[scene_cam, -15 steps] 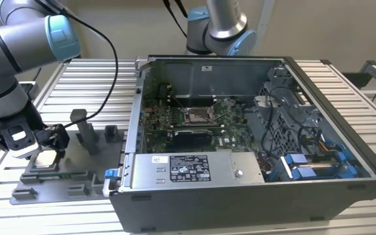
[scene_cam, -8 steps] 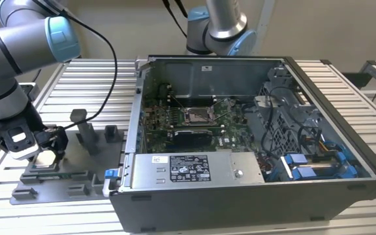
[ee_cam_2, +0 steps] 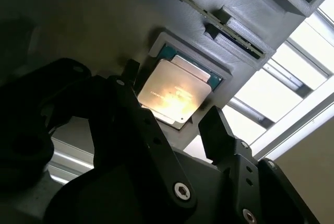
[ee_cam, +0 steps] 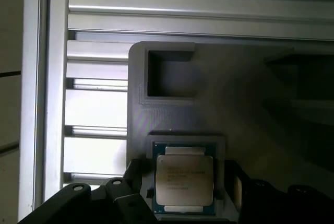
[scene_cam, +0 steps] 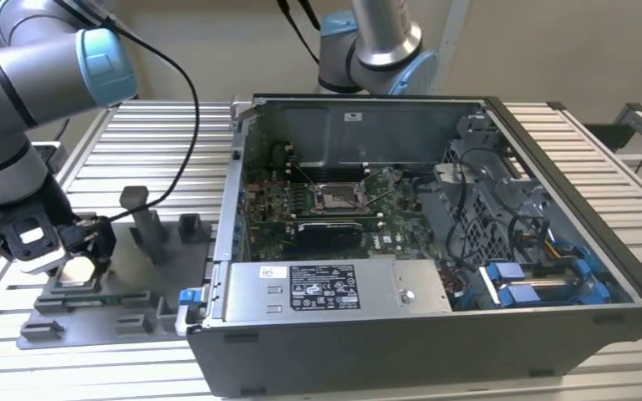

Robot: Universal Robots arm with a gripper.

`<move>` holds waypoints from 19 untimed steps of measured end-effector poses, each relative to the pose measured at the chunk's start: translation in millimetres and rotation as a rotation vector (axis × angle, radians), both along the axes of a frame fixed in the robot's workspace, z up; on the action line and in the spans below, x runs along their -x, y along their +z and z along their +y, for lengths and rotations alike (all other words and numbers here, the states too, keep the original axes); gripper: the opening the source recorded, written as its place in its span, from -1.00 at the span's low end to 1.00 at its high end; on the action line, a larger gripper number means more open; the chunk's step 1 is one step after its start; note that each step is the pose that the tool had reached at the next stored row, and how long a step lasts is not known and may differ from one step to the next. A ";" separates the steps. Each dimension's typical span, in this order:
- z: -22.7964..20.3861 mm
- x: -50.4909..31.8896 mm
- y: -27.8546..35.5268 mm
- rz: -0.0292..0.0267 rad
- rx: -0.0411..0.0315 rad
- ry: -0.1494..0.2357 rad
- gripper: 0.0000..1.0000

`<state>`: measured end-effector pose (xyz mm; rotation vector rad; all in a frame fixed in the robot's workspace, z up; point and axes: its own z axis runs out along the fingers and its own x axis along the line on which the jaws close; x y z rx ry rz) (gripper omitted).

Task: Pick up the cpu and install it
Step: 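Place the cpu into insertion slot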

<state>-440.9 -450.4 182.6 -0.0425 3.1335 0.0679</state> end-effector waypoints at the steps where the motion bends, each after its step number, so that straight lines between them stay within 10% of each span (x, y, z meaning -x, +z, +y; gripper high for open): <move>1: -0.2 0.0 0.0 0.0000 0.0001 0.000 1.00; 19: -0.4 -0.1 2.1 0.0058 0.0003 -0.001 1.00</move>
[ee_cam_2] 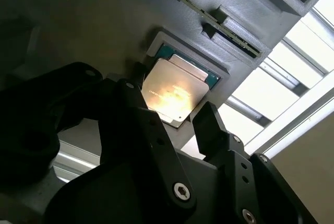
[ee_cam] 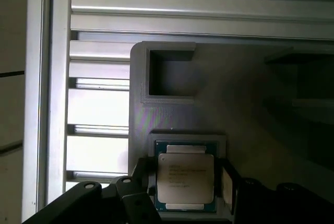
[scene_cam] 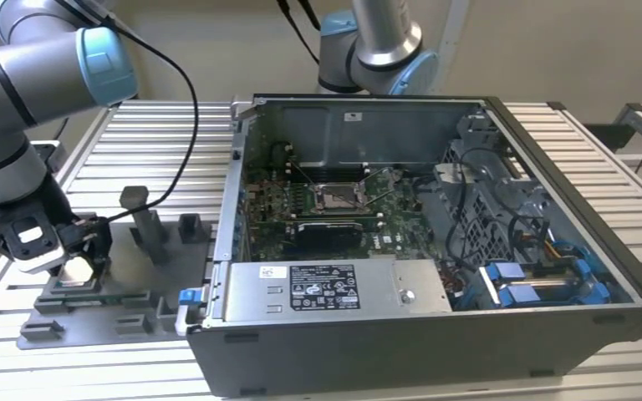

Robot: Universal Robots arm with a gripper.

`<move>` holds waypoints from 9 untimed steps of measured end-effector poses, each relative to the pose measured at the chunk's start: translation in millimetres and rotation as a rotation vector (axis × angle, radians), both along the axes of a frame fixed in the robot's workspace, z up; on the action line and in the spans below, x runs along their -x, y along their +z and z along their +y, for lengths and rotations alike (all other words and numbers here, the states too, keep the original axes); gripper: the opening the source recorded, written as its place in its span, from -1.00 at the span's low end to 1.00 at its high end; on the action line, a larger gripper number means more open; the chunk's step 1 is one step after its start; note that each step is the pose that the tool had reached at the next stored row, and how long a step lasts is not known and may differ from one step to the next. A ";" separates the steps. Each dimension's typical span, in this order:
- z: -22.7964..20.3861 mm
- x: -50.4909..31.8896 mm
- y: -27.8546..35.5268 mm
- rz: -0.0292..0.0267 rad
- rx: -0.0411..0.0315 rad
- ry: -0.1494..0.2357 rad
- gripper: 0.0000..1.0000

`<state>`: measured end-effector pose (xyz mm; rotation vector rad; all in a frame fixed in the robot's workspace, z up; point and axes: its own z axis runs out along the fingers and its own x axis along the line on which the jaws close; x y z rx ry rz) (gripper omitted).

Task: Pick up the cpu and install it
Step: 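Place the cpu into insertion slot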

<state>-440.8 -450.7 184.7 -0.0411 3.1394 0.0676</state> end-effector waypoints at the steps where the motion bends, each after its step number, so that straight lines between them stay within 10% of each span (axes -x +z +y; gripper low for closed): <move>1: 0.0 0.0 0.0 0.0001 0.0000 0.000 1.00; 9: 0.0 0.0 0.0 -0.0016 0.0000 -0.007 1.00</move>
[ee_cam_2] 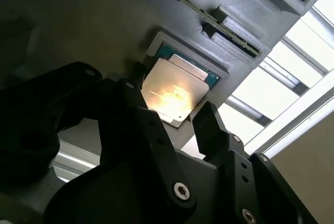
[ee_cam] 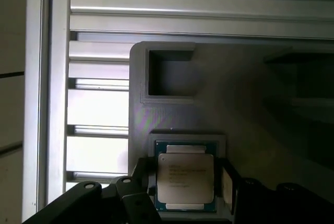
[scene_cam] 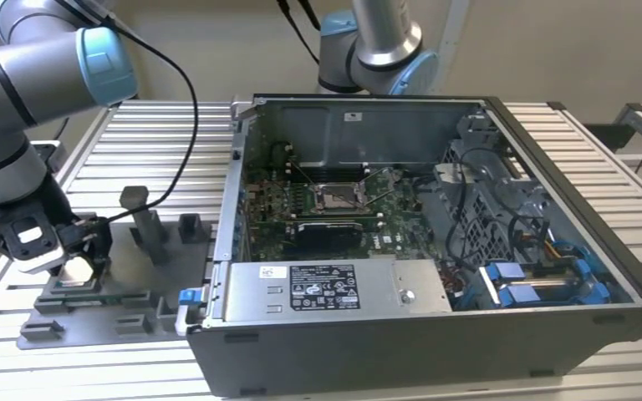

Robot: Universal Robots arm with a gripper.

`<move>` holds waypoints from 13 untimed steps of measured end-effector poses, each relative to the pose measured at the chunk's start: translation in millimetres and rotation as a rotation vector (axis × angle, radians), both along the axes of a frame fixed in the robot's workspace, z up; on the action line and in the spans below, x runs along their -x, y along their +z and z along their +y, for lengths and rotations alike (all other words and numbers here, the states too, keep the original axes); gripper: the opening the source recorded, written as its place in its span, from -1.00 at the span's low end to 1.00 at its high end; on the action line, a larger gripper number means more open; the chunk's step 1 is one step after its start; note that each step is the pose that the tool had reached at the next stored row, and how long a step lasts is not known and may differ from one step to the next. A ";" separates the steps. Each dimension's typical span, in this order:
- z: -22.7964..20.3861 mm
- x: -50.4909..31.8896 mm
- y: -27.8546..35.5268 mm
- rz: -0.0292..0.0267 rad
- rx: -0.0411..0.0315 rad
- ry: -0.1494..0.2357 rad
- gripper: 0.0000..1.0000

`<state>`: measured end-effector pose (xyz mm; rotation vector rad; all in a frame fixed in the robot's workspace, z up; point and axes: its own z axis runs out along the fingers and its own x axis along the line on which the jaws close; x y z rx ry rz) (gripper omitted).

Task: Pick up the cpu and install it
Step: 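Place the cpu into insertion slot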

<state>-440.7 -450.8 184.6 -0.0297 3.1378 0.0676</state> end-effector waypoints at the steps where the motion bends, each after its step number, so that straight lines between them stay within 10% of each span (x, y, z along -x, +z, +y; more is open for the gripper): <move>1: 0.0 0.0 0.0 -0.0015 0.0000 -0.002 1.00; 13: -1.3 0.1 0.1 -0.0028 0.0000 -0.004 1.00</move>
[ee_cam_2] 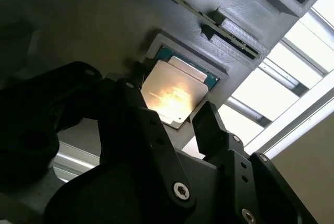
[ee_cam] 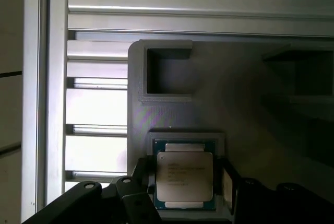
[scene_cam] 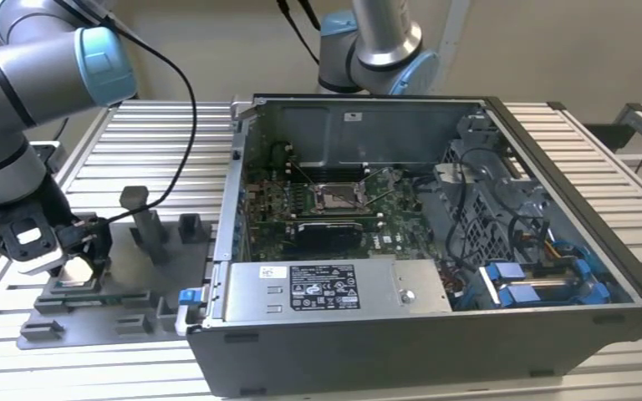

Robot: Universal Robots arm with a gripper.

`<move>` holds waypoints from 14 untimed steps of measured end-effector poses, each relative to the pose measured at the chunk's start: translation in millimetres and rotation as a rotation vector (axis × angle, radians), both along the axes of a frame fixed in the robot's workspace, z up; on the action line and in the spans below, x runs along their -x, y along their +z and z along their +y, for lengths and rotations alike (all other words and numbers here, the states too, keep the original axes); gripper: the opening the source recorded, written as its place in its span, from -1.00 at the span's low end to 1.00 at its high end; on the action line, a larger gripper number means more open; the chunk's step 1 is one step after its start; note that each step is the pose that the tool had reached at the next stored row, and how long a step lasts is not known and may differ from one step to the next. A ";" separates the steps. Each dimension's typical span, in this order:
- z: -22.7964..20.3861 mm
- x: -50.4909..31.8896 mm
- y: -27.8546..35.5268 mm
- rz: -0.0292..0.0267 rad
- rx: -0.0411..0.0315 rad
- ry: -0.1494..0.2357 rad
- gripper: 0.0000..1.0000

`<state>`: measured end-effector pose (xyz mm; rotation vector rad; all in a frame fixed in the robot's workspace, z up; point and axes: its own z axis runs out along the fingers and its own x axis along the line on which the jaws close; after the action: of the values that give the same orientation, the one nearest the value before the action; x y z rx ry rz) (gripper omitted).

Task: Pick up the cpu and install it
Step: 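Place the cpu into insertion slot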

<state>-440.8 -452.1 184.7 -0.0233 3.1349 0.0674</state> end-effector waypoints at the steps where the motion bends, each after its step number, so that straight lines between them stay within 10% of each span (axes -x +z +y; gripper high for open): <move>1: 0.0 0.0 0.0 -0.0001 0.0000 0.000 1.00; 12: -0.2 0.0 -0.1 -0.0001 -0.0001 0.000 1.00; 13: -0.2 0.0 -0.1 -0.0001 0.0000 0.000 -1.00; 14: -0.2 0.0 -0.1 -0.0001 0.0000 0.000 -1.00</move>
<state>-440.8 -452.3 184.6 -0.0234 3.1349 0.0675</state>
